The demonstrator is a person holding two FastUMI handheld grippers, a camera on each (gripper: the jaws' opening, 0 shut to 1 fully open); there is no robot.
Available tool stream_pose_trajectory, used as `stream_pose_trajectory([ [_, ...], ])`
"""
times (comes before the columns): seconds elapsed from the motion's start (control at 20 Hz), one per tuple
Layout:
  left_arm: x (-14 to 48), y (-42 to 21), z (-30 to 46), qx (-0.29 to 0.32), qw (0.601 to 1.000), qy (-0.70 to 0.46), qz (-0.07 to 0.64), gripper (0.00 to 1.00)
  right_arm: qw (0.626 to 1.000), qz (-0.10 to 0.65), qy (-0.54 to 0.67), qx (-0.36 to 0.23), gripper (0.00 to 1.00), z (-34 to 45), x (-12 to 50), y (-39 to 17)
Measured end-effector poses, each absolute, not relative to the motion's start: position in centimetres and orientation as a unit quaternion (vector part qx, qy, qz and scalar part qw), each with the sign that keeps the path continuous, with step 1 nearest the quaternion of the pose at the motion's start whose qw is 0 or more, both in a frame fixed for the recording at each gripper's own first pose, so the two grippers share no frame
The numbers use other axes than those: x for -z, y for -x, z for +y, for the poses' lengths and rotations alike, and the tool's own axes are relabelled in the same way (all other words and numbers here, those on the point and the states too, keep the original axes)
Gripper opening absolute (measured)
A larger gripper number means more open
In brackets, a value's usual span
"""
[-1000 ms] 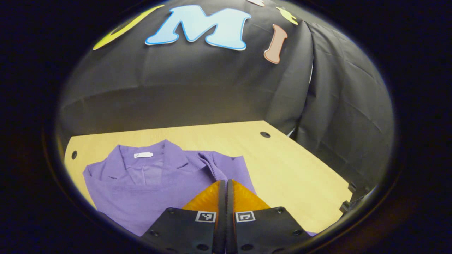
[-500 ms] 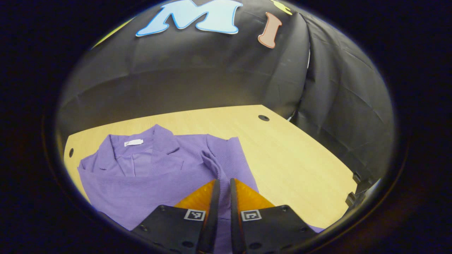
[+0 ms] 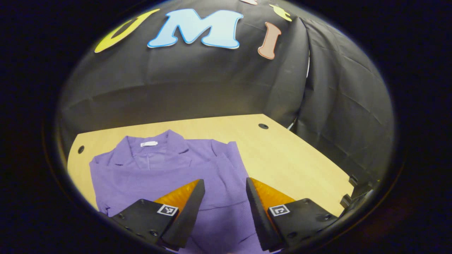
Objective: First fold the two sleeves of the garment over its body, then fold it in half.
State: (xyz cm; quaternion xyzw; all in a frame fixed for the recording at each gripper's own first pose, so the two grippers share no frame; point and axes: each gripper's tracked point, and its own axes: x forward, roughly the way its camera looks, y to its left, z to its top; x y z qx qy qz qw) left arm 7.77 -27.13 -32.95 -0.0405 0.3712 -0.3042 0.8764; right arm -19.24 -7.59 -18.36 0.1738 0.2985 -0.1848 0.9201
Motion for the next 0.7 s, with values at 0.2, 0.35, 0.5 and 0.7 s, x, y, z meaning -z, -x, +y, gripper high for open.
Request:
stream_pose_trajectory([
  [0.2, 30.6, -4.6, -22.2, 0.268, 0.897, 0.024, 0.351, 0.85, 0.936, 0.288, -0.172, 0.11, 0.96, -6.6, 19.0, 18.5],
  [0.35, 29.2, -1.5, -18.0, 0.234, 0.91, 0.028, 0.341, 0.93, 0.938, 0.299, -0.163, 0.062, 0.96, -5.8, 20.6, 18.8],
  [0.5, 28.8, 1.9, -13.5, 0.199, 0.915, 0.034, 0.348, 0.93, 0.936, 0.315, -0.154, 0.038, 0.97, -5.0, 22.1, 19.7],
  [0.7, 28.5, 6.2, -7.8, 0.172, 0.92, 0.039, 0.35, 0.96, 0.93, 0.329, -0.162, 0.031, 0.96, -3.7, 23.9, 20.7],
])
